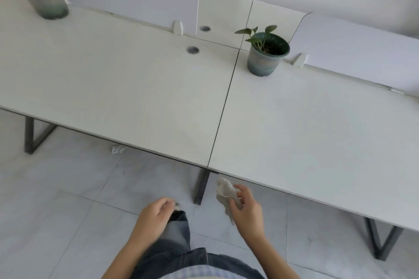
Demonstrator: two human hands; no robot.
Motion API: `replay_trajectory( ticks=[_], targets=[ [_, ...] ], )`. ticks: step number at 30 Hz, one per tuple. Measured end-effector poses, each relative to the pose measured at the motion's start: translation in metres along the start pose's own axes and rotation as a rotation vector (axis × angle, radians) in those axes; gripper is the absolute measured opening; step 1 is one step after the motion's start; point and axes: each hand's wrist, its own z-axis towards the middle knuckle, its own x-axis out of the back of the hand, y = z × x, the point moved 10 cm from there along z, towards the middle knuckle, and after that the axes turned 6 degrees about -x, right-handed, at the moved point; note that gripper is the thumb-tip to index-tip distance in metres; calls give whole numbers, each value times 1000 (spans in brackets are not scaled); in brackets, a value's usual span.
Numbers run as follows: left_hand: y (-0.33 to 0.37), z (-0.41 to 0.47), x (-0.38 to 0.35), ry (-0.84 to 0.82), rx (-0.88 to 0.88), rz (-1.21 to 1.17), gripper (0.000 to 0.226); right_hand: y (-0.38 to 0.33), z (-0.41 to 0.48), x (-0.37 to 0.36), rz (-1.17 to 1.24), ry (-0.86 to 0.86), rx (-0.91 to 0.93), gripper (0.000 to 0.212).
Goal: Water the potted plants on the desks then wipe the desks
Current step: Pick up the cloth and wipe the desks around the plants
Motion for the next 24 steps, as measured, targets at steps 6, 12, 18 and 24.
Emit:
replay_trajectory(
  ticks=[6, 12, 18, 24],
  targets=[
    [-33, -50, -1, 42, 105, -21, 25, 20, -37, -26, -14, -89, 16, 31],
    [-35, -55, 3, -56, 61, 43, 23, 25, -62, -39, -26, -53, -18, 31],
    [-81, -71, 68, -37, 36, 30, 23, -31, -66, -104, -22, -53, -13, 31],
    [-196, -127, 257, 453, 250, -150, 13, -170, -88, -262, -56, -273, 200, 31]
  ],
)
